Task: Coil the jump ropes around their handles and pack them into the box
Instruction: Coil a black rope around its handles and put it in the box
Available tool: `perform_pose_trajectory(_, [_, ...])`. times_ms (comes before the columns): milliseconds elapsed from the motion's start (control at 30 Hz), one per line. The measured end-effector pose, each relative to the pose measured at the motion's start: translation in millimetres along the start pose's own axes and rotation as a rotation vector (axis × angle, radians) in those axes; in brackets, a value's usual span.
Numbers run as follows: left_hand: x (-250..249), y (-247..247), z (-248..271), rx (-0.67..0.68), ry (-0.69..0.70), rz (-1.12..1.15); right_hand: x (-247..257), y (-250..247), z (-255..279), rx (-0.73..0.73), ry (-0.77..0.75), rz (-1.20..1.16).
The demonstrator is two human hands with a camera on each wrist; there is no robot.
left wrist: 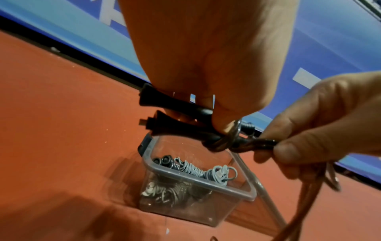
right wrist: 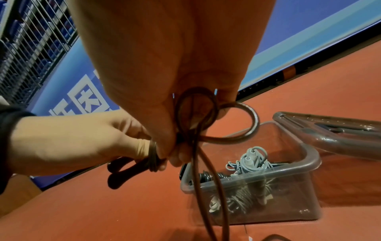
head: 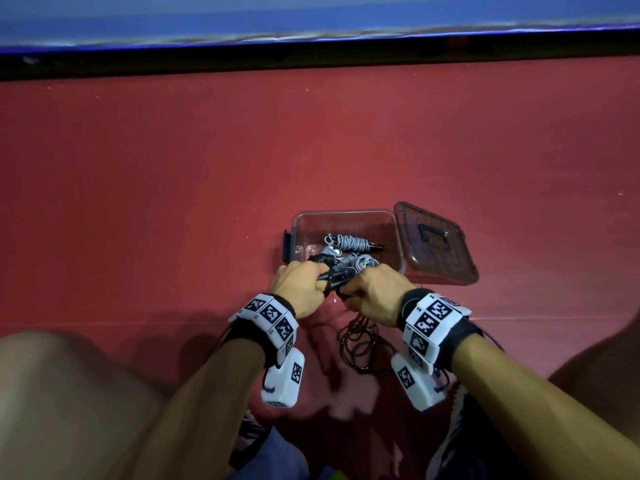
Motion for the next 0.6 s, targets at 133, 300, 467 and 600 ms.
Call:
perform_pose_trajectory(133, [-6,0,6,0.053,0.054,-0.095,1,0,2,-0.026,0.029,-0.055])
perform_pose_trajectory(300, [-8,4,6,0.124,0.118,-0.181,-5,-1,-2,-0.08,0.076,-0.18])
perform_pose_trajectory(467, [-8,10,4,0.181,0.161,-0.219,-1,-2,-3,-0.047,0.042,-0.307])
perform_pose_trajectory(600, [-4,13,1,0.242,0.154,-0.201,-3,-4,-6,-0.046,0.026,-0.34])
Point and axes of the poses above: each hand's wrist, its own z-axis away from the middle knuckle, its own y-axis out of the palm, x = y × z, the point moved 4 cm from there along -z, towards the middle knuckle, and after that the axes turned 1 degree about -y, right-handed, at the moved point
